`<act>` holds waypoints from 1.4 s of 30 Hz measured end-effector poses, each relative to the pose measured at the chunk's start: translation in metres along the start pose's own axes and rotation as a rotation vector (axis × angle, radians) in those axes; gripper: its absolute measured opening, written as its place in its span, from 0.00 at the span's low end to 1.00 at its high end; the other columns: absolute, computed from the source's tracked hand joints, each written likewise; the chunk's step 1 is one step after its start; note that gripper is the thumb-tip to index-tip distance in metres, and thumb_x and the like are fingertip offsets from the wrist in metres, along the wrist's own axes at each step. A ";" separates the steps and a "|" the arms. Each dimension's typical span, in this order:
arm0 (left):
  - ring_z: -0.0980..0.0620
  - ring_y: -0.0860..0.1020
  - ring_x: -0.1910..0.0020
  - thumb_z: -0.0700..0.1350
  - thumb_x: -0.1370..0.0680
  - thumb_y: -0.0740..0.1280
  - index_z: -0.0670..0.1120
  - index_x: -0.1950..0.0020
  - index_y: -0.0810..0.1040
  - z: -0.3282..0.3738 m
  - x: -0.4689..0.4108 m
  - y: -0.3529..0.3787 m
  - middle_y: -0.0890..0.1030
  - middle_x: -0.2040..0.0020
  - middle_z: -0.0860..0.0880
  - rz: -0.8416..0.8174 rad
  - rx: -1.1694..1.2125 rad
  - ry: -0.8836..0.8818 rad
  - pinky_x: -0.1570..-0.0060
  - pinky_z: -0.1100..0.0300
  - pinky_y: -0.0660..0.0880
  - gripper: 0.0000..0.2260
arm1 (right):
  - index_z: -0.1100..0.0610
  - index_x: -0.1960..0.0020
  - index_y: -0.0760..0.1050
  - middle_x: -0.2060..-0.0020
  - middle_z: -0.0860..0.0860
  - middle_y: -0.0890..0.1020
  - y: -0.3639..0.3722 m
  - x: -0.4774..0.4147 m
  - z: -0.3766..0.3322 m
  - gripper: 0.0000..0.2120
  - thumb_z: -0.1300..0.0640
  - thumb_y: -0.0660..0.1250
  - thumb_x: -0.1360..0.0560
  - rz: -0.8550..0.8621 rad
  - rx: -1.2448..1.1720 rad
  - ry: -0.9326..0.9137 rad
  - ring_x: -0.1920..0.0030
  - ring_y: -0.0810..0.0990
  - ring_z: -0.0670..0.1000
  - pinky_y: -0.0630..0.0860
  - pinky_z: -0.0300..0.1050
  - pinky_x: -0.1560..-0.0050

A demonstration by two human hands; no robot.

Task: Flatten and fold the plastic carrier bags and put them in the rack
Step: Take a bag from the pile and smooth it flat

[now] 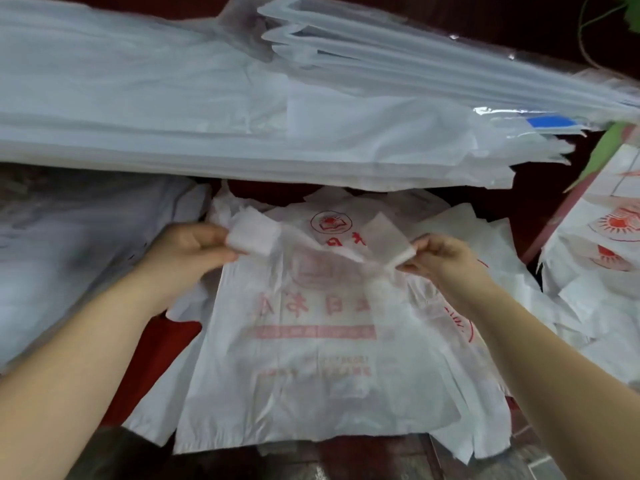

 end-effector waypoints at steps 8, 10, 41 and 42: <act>0.74 0.76 0.57 0.24 0.27 0.57 0.60 0.72 0.81 -0.038 0.064 0.004 0.81 0.64 0.67 -0.271 -0.216 -0.093 0.57 0.82 0.67 0.32 | 0.57 0.75 0.68 0.76 0.48 0.69 -0.006 0.053 0.023 0.19 0.66 0.63 0.26 -0.161 0.398 0.062 0.74 0.65 0.44 0.62 0.32 0.72; 0.72 0.77 0.57 0.26 0.27 0.60 0.60 0.72 0.81 -0.041 0.069 0.002 0.81 0.65 0.66 -0.263 -0.243 -0.108 0.57 0.81 0.68 0.30 | 0.57 0.75 0.61 0.80 0.44 0.62 -0.004 0.059 0.023 0.22 0.62 0.64 0.25 -0.202 0.447 0.069 0.78 0.60 0.42 0.59 0.30 0.75; 0.42 0.72 0.39 0.60 0.23 0.57 0.46 0.37 0.71 -0.036 0.008 0.003 0.76 0.38 0.45 0.302 -0.675 -0.355 0.40 0.51 0.66 0.23 | 0.64 0.45 0.75 0.54 0.57 0.75 0.006 0.025 0.006 0.19 0.48 0.61 0.24 0.160 0.386 0.425 0.53 0.71 0.56 0.64 0.42 0.52; 0.42 0.71 0.38 0.60 0.23 0.57 0.45 0.36 0.71 -0.038 0.007 0.002 0.75 0.37 0.44 0.261 -0.639 -0.377 0.39 0.51 0.66 0.23 | 0.64 0.48 0.75 0.57 0.57 0.75 0.007 0.026 0.006 0.17 0.49 0.62 0.24 0.160 0.376 0.421 0.54 0.71 0.55 0.64 0.42 0.53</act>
Point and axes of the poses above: each hand's wrist, its own x-axis away from the middle knuckle, its own y-axis out of the palm, z = x × y, the point moved 2 cm from there along -x, towards the middle knuckle
